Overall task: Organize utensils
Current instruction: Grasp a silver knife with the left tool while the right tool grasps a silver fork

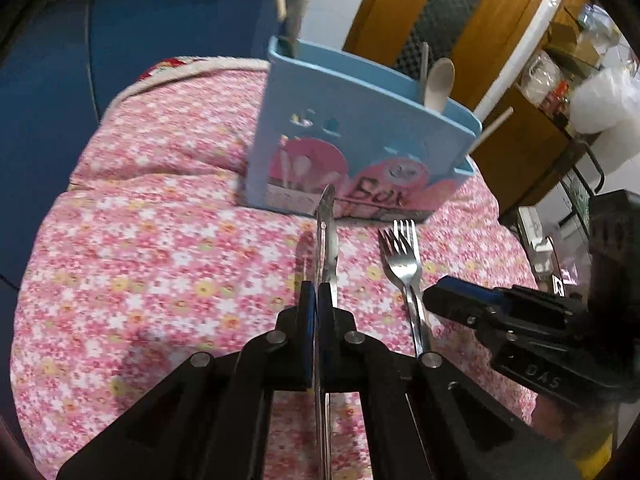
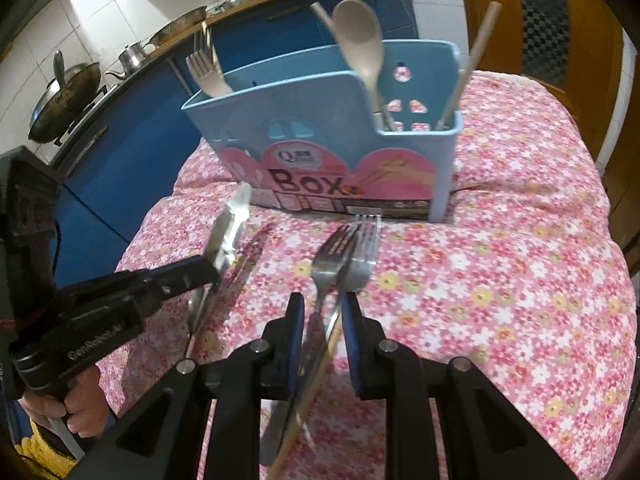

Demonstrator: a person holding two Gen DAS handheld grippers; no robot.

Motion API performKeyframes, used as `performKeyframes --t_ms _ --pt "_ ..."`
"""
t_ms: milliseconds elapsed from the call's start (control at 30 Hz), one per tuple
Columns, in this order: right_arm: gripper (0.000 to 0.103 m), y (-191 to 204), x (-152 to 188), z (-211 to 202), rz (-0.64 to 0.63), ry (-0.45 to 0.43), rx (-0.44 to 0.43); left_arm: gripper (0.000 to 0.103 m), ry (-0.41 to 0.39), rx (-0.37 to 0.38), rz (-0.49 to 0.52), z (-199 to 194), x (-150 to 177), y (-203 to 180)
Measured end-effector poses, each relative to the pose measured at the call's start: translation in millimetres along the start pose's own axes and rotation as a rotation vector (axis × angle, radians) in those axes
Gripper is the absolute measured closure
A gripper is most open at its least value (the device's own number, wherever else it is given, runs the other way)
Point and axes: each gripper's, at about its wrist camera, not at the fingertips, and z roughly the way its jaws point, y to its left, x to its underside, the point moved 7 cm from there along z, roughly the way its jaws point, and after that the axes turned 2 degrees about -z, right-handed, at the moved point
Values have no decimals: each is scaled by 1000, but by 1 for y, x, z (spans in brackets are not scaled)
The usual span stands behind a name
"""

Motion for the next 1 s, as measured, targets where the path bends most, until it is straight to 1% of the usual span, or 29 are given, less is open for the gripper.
performKeyframes --t_ms 100,300,467,633,733,833,867,900,1000 --pt "81 3 -3 9 2 23 -6 103 -26 -9 0 -8 -3 7" --pt "81 3 -10 23 -12 43 32 103 -47 6 -10 -15 -5 14" --pt "80 3 -15 28 -14 58 29 103 -60 10 -13 -14 -6 11" --pt "80 7 -21 35 -15 78 7 103 -72 13 -15 -17 -7 11" --pt "80 10 -32 44 -9 99 0 103 -82 8 -12 -19 -9 10" --pt "84 9 -38 53 4 130 -20 103 -91 4 -6 -21 -10 9" --pt "89 10 -40 57 9 146 -35 103 -92 3 -7 -21 -10 9" --pt "93 10 -41 60 14 158 -38 103 -93 3 -8 -22 -10 8" --pt "96 13 -45 64 18 162 -51 103 -100 4 -9 -25 -10 6"
